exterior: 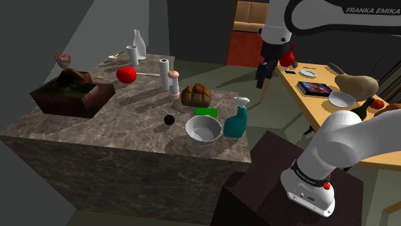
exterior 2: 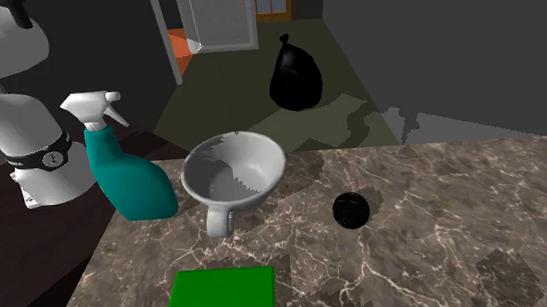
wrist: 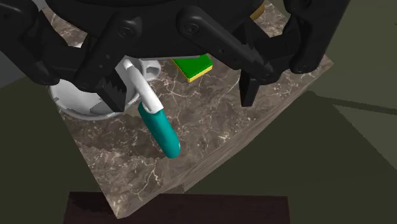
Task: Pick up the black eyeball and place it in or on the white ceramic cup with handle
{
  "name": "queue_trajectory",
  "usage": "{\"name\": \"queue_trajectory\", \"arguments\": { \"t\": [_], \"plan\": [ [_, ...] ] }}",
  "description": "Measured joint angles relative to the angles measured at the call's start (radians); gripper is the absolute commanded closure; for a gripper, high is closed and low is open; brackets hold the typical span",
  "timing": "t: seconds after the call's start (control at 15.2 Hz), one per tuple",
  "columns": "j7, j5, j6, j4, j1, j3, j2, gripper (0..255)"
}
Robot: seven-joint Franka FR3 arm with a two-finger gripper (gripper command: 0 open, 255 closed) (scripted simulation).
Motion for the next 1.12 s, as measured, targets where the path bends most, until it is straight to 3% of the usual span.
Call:
{"name": "queue_trajectory", "arguments": {
  "t": [0.4, 1.12],
  "plan": [
    [0.065, 0.023, 0.12, -0.024, 0.016, 0.051, 0.081, 0],
    [0.248, 0.01, 0.438, 0.041, 0.028, 0.18, 0.423, 0]
  ]
}}
